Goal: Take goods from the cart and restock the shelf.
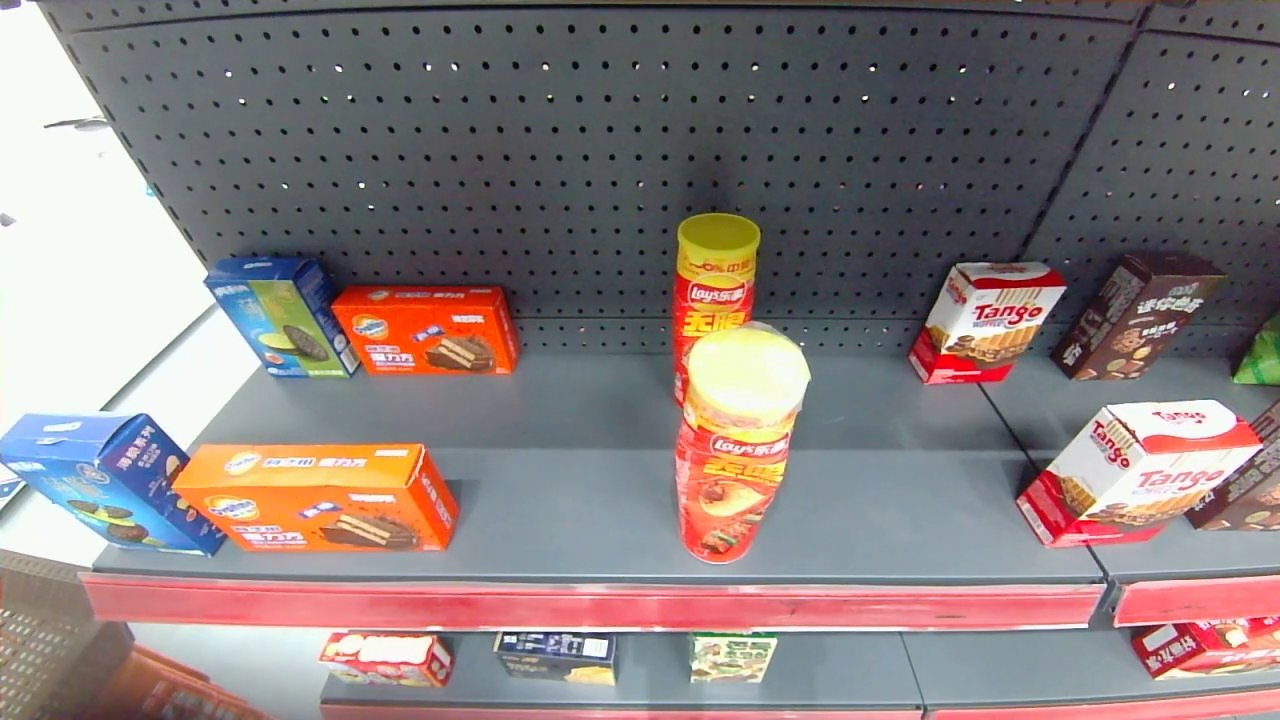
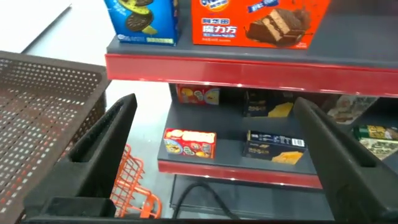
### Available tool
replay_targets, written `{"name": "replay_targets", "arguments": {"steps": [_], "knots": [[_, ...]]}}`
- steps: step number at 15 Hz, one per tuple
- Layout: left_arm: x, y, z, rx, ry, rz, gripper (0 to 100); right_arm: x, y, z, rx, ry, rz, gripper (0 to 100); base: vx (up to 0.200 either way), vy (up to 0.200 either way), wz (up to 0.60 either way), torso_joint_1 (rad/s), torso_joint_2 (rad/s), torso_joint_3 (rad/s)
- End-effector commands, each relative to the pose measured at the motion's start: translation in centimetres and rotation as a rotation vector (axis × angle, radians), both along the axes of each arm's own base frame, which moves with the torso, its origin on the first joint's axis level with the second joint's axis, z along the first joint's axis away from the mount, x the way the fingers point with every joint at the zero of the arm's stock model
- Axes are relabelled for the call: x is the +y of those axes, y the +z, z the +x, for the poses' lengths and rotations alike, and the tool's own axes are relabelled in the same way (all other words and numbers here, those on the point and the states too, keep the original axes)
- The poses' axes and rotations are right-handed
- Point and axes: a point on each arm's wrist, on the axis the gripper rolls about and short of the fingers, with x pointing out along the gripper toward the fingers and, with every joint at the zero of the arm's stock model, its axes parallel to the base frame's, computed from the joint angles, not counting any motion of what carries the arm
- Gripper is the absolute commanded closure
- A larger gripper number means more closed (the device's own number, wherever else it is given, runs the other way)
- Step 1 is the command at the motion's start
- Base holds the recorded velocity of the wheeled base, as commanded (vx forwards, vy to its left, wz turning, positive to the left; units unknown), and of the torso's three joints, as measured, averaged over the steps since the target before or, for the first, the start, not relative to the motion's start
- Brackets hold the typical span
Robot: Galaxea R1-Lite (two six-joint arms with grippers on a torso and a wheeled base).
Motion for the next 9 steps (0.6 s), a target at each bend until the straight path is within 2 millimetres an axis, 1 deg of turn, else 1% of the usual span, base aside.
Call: {"name": "replay_targets", "arguments": {"steps": [1,5,9], "knots": [[-0.03,0.01,0.00,-0.001,-0.012,0.001,0,0.00,0.00,0.00,0.000,0.001,0.000,0,0.000,0.000,0.00,0.000,0.00,0.000],[-0.17,-0.01,0.01,0.002,-0.076,0.030,0,0.00,0.00,0.00,0.000,0.002,0.000,0,0.000,0.000,0.00,0.000,0.00,0.000],[-0.19,-0.02,0.01,0.005,-0.087,0.053,0,0.00,0.00,0.00,0.000,0.002,0.000,0,0.000,0.000,0.00,0.000,0.00,0.000]]}}
